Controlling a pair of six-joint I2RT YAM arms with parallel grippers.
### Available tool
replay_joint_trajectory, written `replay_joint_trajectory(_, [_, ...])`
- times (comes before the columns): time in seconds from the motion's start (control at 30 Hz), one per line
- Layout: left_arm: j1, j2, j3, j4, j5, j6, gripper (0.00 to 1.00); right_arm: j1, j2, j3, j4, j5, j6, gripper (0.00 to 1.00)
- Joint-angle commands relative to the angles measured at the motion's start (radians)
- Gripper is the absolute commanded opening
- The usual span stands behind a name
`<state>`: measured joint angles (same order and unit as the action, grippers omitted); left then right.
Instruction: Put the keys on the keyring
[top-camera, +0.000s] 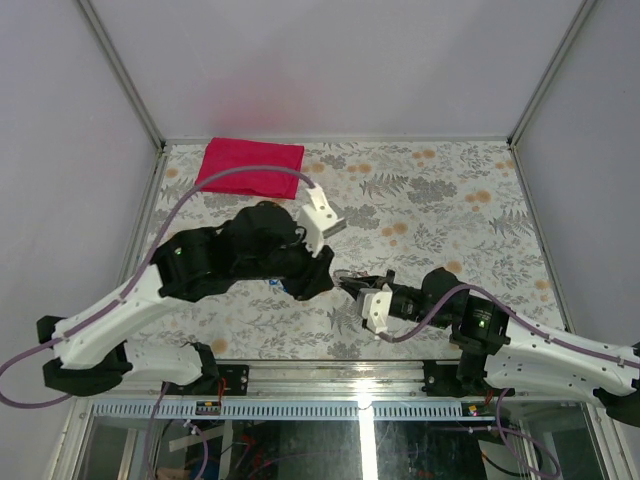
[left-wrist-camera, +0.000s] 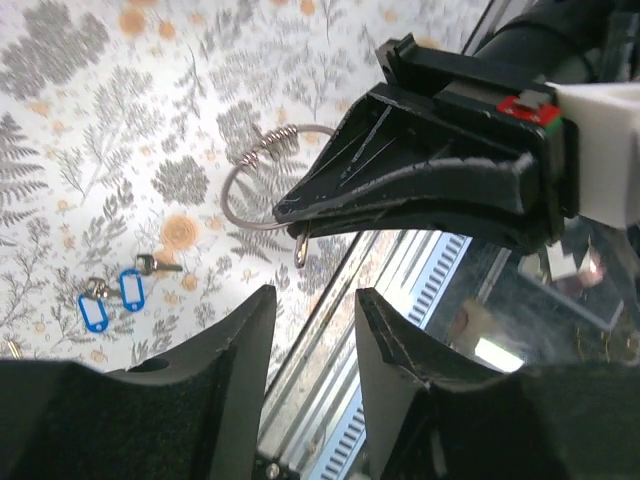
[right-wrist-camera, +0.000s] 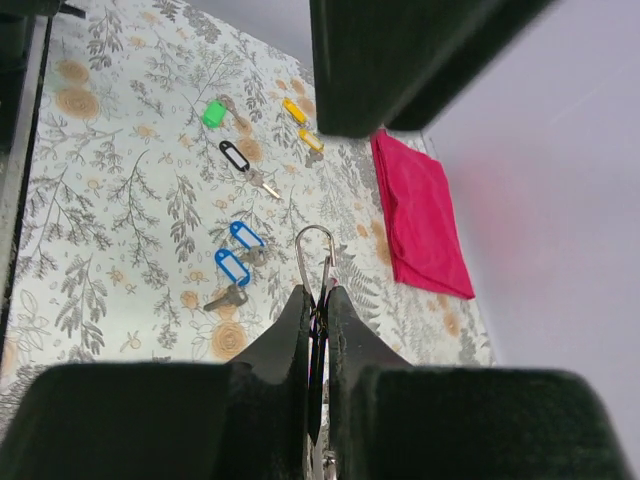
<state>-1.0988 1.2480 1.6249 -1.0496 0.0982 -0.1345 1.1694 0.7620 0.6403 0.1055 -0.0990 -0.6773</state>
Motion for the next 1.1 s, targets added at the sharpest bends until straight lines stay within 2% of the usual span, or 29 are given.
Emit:
replay_joint_trajectory(0.0, [0.002,-0.131,-0.124,0.261,-0.09,-0.042,0.4,0.006,-0.041,0.068,0.053,0.083,0.171,0.0])
replay_joint_trajectory(0.17, [0.001,-0.234,-0.264,0.43,-0.106,-0.071,0.45,0.006,-0.052,0.079,0.082,0.102,0.307,0.0])
replay_joint_trajectory(0.37, [0.002,-0.286,-0.34,0.523,-0.115,-0.08,0.45,0.006,-0.035,0.129,0.063,0.138,0.416,0.0])
replay_joint_trajectory(0.73, [0.001,-0.315,-0.38,0.629,-0.121,-0.088,0.45,0.007,-0.024,0.159,0.049,0.159,0.396,0.0])
replay_joint_trajectory(1.07, [0.001,-0.27,-0.382,0.634,-0.103,-0.088,0.46,0.006,-0.019,0.186,0.046,0.174,0.371,0.0])
